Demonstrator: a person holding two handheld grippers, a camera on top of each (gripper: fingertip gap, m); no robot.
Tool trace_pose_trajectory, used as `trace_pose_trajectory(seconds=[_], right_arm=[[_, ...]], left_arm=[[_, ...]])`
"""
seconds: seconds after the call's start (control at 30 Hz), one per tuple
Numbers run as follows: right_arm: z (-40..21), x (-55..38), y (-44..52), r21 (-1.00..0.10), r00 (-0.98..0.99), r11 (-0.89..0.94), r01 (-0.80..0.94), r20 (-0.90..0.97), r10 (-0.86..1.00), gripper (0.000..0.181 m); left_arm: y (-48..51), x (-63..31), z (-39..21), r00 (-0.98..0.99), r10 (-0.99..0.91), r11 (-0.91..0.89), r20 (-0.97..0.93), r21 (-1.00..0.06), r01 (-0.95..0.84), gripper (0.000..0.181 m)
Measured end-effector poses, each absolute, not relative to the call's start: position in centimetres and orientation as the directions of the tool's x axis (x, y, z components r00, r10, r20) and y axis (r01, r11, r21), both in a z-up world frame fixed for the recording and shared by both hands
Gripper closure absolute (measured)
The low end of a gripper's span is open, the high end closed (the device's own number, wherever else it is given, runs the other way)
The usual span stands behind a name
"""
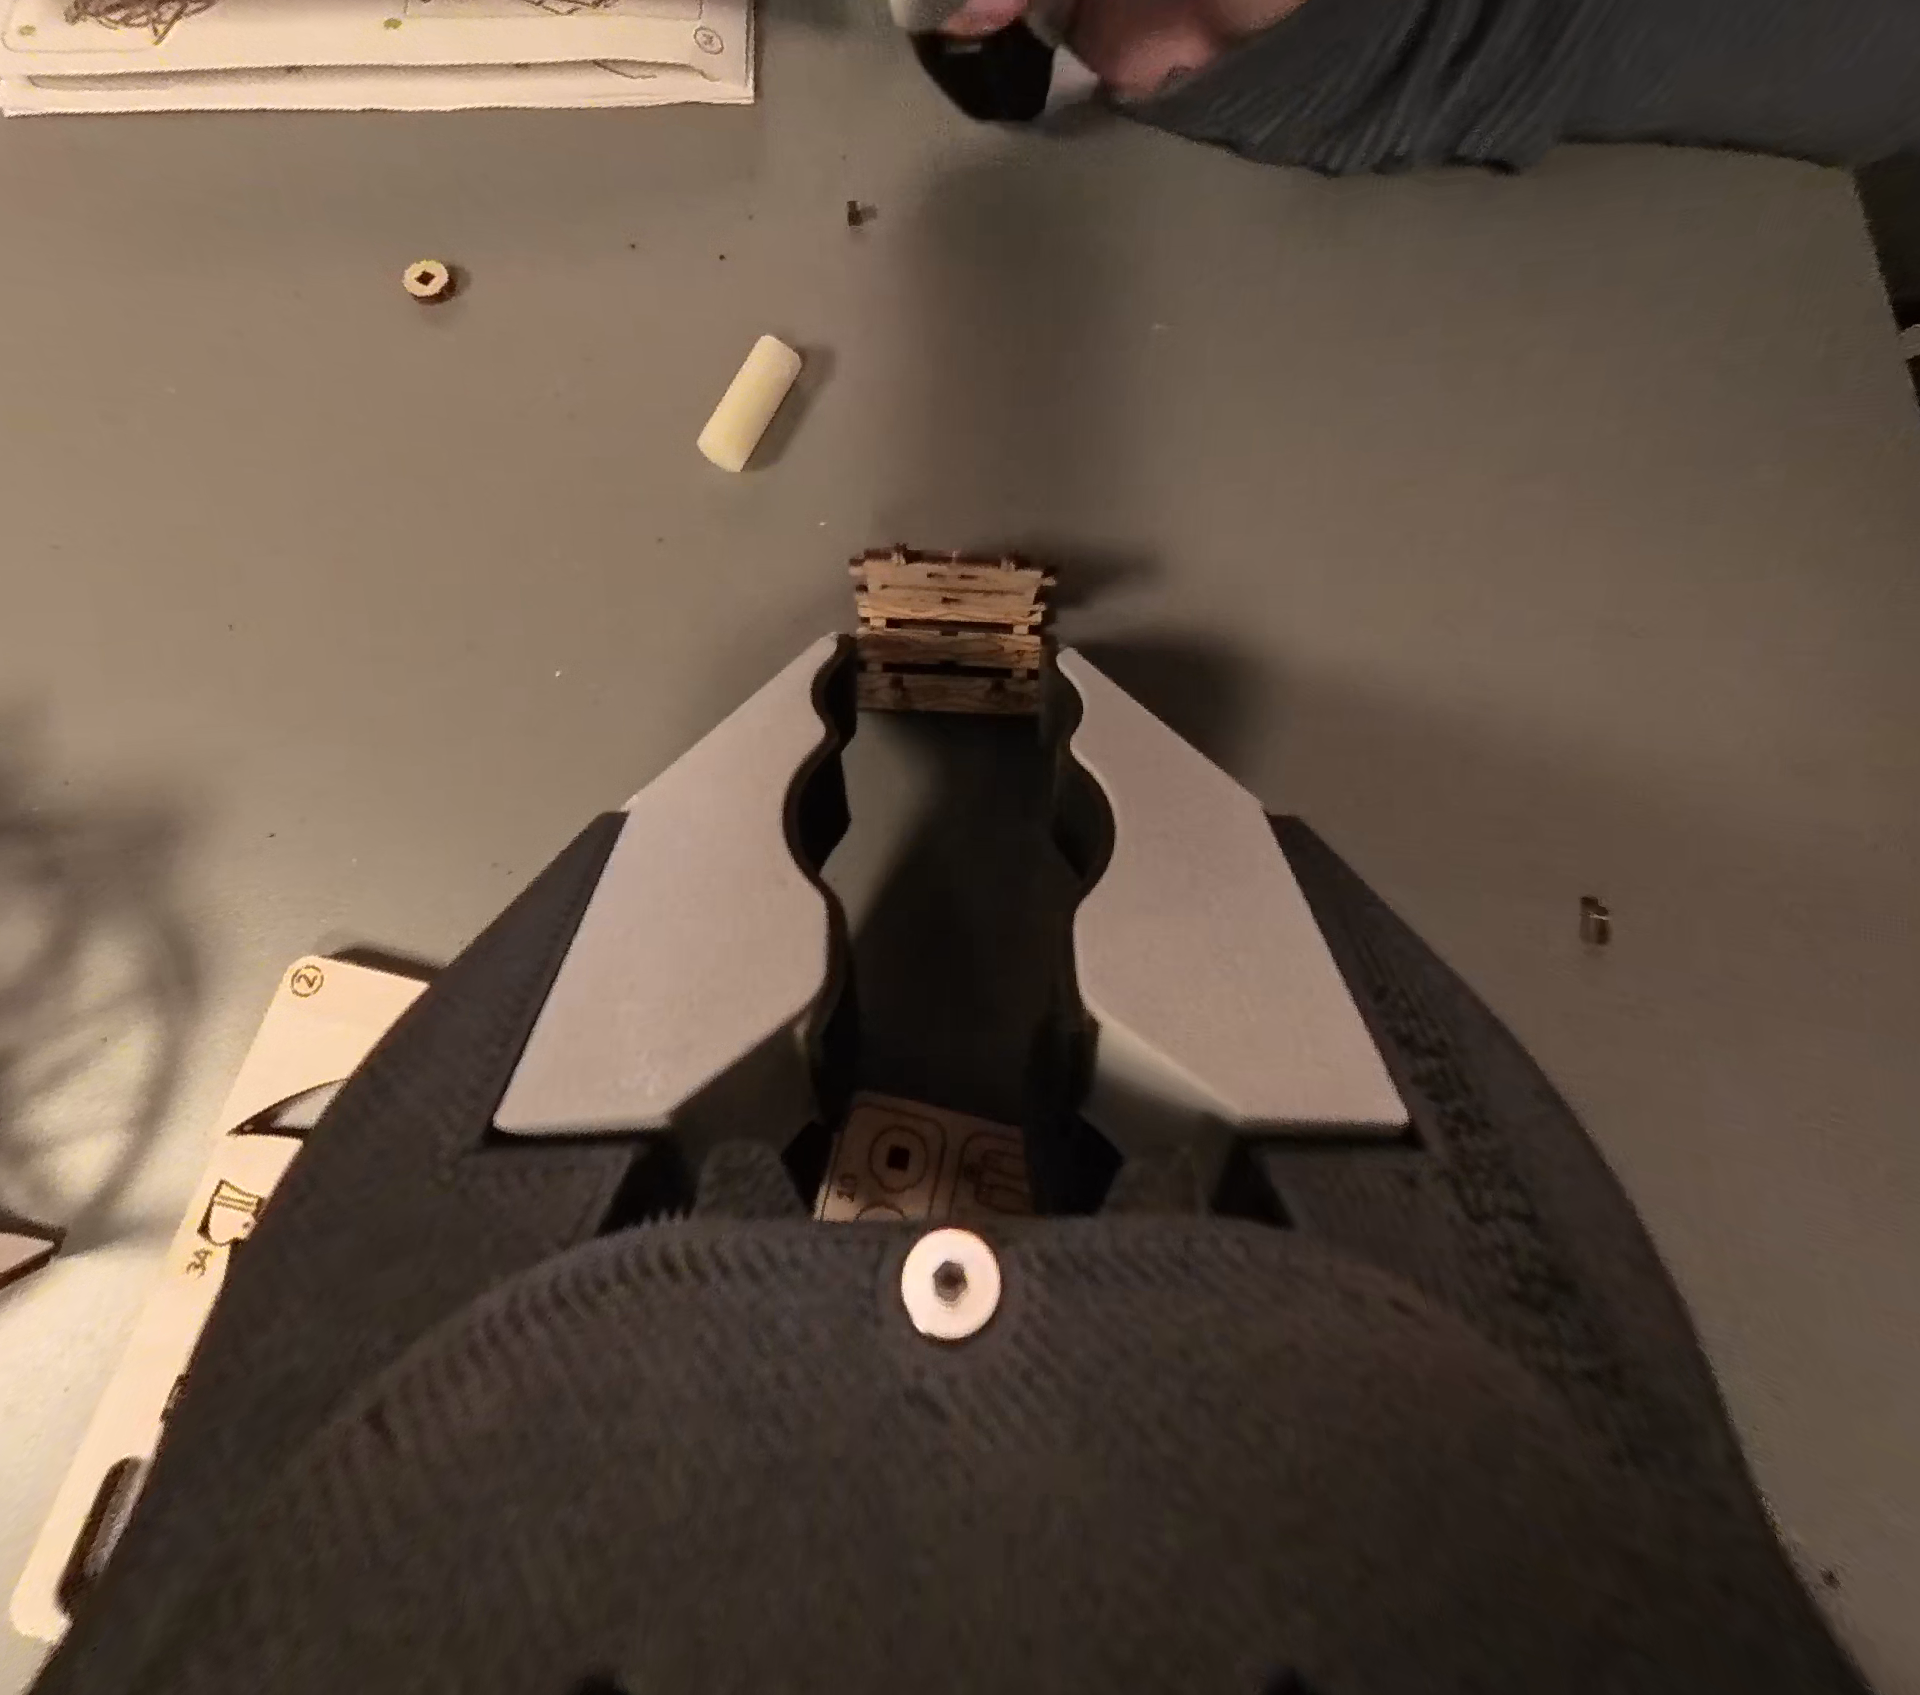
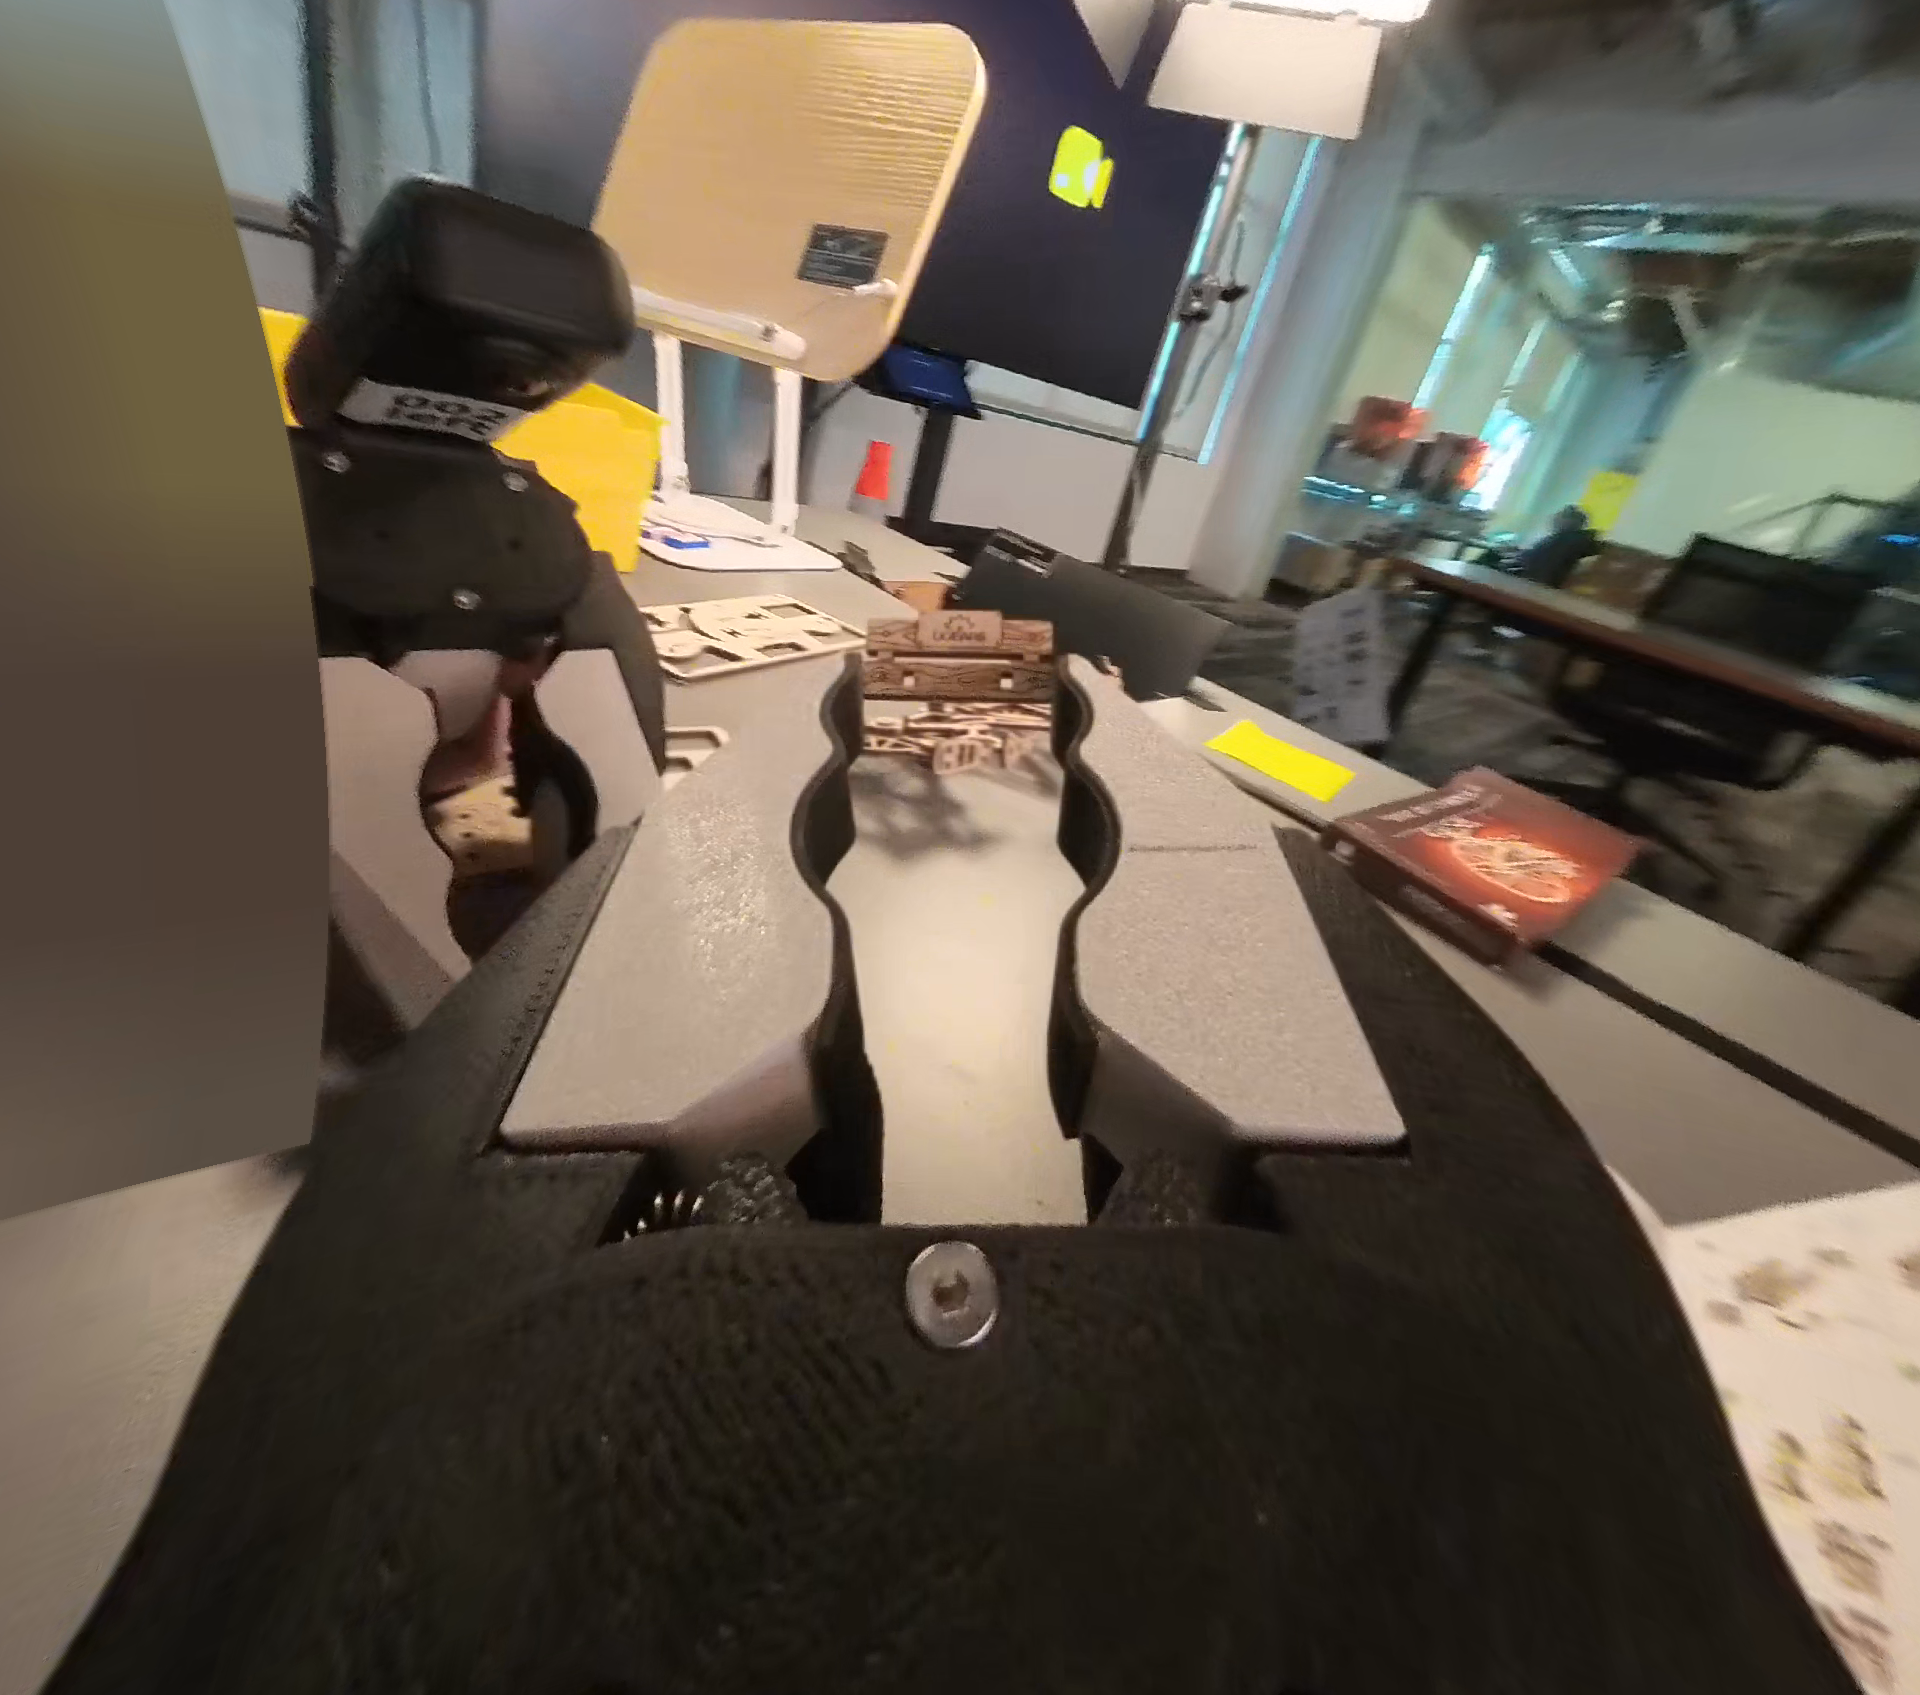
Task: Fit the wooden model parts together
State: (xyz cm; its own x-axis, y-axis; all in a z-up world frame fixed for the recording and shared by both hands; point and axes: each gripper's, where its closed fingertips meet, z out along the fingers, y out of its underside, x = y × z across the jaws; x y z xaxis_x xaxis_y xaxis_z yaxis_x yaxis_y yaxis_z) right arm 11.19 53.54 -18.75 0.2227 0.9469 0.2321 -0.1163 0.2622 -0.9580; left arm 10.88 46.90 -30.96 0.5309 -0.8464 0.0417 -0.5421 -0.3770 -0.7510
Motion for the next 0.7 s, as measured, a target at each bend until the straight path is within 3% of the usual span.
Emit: trace_pose_trajectory(seconds=[0.37, 0.47, 0.6, 0.7], right_arm=[[-19.9, 11.4, 54.3, -0.936, 0.326, 0.352, 0.019, 0.339, 0.883, 0.146], [-20.1, 11.4, 54.0, -0.936, 0.303, 0.350, 0.031, 0.343, 0.889, 0.146], [-20.7, 11.1, 52.2, -0.956, 0.146, 0.292, 0.037, 0.294, 0.945, 0.147], [-21.7, 10.7, 50.0, -0.977, -0.046, 0.199, 0.073, 0.196, 0.980, 0.146]], left_arm=[[46.8, 10.9, -30.9, 0.548, -0.836, -0.384, 0.036, -0.751, -0.536, 0.146], [47.0, 10.4, -30.9, 0.569, -0.822, -0.386, 0.018, -0.752, -0.534, 0.129], [47.7, 8.9, -28.5, 0.588, -0.786, -0.218, -0.189, -0.805, -0.551, 0.121], [47.7, 8.3, -25.0, 0.526, -0.664, 0.111, -0.532, -0.765, -0.634, 0.124]])
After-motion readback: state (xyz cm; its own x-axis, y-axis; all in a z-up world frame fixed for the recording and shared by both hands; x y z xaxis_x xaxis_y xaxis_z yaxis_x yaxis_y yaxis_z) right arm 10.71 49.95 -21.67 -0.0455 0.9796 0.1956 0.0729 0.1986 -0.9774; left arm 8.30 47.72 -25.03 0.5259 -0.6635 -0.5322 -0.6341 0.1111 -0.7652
